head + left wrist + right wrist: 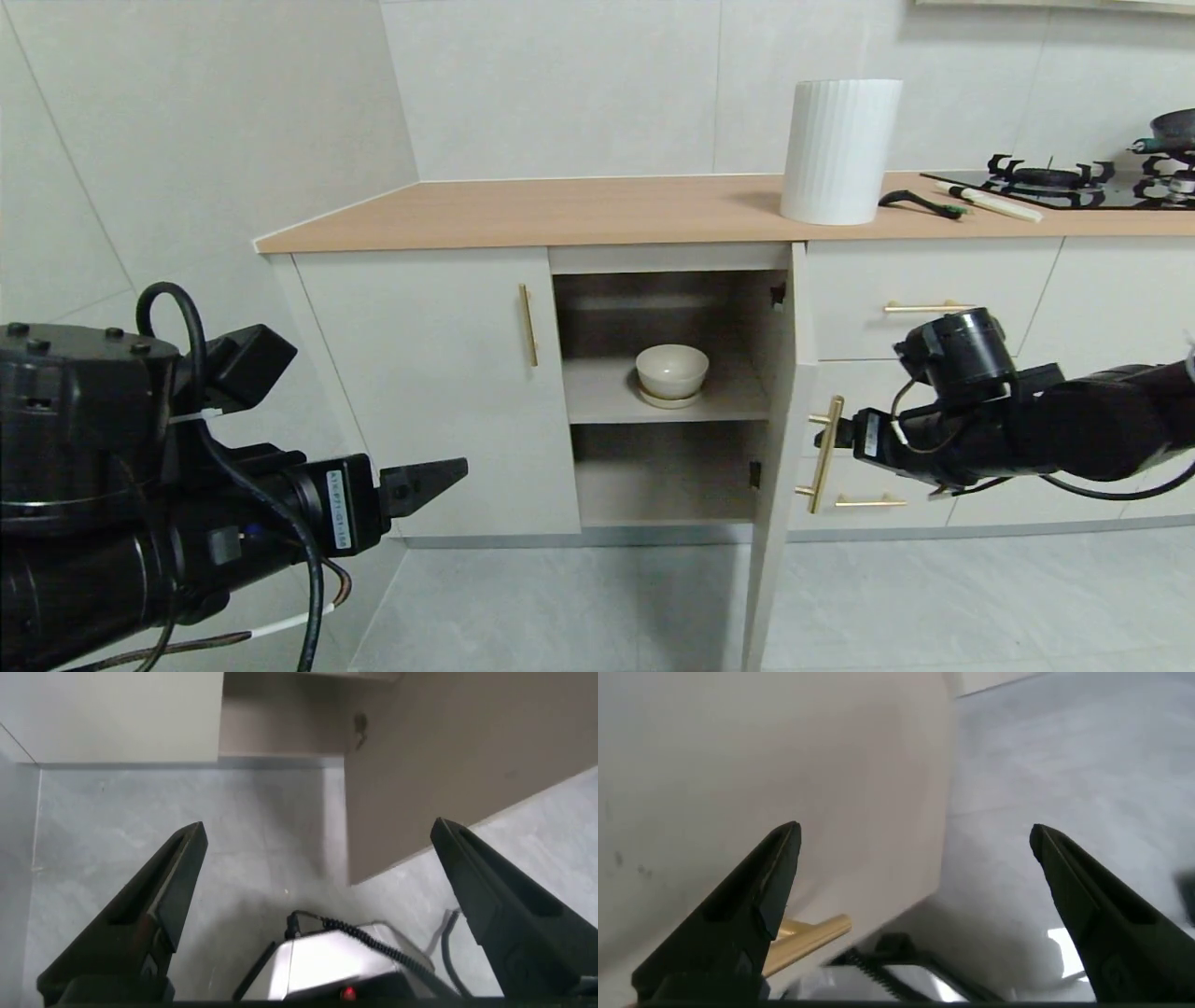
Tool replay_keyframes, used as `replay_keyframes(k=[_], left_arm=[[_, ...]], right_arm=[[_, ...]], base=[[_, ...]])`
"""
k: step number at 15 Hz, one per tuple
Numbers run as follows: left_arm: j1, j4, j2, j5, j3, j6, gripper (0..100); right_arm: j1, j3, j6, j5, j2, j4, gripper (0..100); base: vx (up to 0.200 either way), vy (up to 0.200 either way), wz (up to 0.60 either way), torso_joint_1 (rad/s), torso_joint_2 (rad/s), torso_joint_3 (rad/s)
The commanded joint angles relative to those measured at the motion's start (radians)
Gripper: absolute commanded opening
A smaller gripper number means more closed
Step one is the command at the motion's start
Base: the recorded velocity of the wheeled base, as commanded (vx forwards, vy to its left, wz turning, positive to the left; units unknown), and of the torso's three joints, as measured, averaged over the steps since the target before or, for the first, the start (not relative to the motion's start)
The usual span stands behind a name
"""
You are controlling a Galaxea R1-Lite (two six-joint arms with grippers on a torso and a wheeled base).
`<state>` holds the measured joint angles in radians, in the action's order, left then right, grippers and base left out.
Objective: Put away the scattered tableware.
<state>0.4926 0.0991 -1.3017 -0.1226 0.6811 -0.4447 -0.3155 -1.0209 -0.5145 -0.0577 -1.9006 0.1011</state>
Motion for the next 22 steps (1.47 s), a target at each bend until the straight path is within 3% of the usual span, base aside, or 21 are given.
replay_keyframes(k=[1,5,11,18,22], left_arm=[[-0.002,-0.001,-0.007,0.0,0.005,0.0,100],[-0.002,-0.001,-0.045,-0.006,0.002,0.0,100],[-0.002,-0.003,-0.044,-0.008,-0.002,0.001,100],[-0.002,-0.001,-0.054,-0.009,0.002,-0.002,100],[-0.002,0.002,-0.054,-0.022,0.003,-0.005,100]], right_arm=[[-0.057,-0.064,0.002,0.004,-0.086,0.0,100],[-0.094,-0.154,0.005,0.002,-0.159,0.0,100],[-0.103,-0.154,0.001,-0.001,-0.159,0.002,100],[-0.131,-0.151,-0.002,0.004,-0.172,0.019,100],[-0.166,-0.157,-0.022,0.002,-0.201,0.039,100]], base=[[0.0,0.0,0.0,0.0,0.0,0.0],[0.0,0.0,0.0,0.0,0.0,0.0],[0.0,0.0,0.0,0.0,0.0,0.0],[0.2,0.0,0.0,0.003,0.0,0.004],[0.0,0.0,0.0,0.0,0.0,0.0]])
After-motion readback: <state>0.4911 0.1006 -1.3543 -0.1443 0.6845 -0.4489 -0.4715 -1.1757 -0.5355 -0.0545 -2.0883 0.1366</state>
